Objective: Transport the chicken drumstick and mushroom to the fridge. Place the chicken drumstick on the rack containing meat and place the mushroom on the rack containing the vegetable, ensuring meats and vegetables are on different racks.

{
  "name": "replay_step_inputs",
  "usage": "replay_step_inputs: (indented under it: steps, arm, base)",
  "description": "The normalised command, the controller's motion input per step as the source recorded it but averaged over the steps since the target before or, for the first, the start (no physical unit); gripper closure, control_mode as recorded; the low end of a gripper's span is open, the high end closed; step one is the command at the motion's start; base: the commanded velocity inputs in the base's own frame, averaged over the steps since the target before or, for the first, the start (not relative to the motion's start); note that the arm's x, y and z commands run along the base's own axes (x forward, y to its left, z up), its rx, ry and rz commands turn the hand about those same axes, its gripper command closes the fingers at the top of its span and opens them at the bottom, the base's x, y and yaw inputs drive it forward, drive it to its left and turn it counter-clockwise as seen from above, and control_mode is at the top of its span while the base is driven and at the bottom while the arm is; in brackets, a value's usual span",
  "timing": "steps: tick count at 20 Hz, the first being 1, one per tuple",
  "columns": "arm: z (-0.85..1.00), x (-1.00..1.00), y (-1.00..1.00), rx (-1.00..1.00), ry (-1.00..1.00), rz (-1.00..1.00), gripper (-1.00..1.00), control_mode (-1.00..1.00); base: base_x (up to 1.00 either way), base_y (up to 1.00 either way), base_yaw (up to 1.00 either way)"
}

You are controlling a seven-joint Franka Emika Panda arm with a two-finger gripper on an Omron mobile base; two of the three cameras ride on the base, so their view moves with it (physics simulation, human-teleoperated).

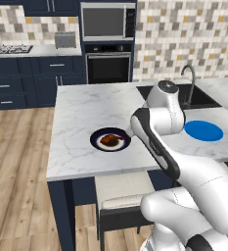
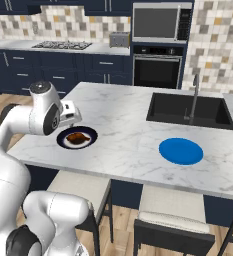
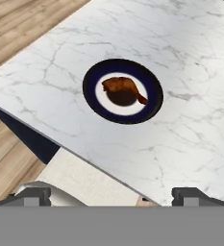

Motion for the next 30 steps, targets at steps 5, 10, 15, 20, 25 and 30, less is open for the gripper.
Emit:
replay_step_inputs:
  steps: [5, 10, 15, 20, 25, 30]
  arm:
    - [-0.31, 0.25, 0.00, 0.00, 0.00, 0.00, -1.00, -1.00]
    - [-0.38, 0.31, 0.00, 0.00, 0.05, 0.00, -1.00, -1.00]
    - [-0.37, 0.30, 0.00, 0.00, 0.05, 0.00, -1.00, -1.00]
    - [-0.25, 0.27, 0.01, 0.00, 0.00, 0.00, -1.00, -1.00]
    - [-0.24, 0.38, 0.05, 0.00, 0.01, 0.00, -1.00, -1.00]
    - [-0.18, 0.39, 0.10, 0.00, 0.01, 0.00, -1.00, -1.00]
  base:
    - [0.00, 0.00, 0.00]
    - [0.00, 0.00, 0.00]
    - [0.00, 0.00, 0.00]
    - [0.00, 0.00, 0.00]
    - [0.00, 0.00, 0.00]
    - [0.00, 0.00, 0.00]
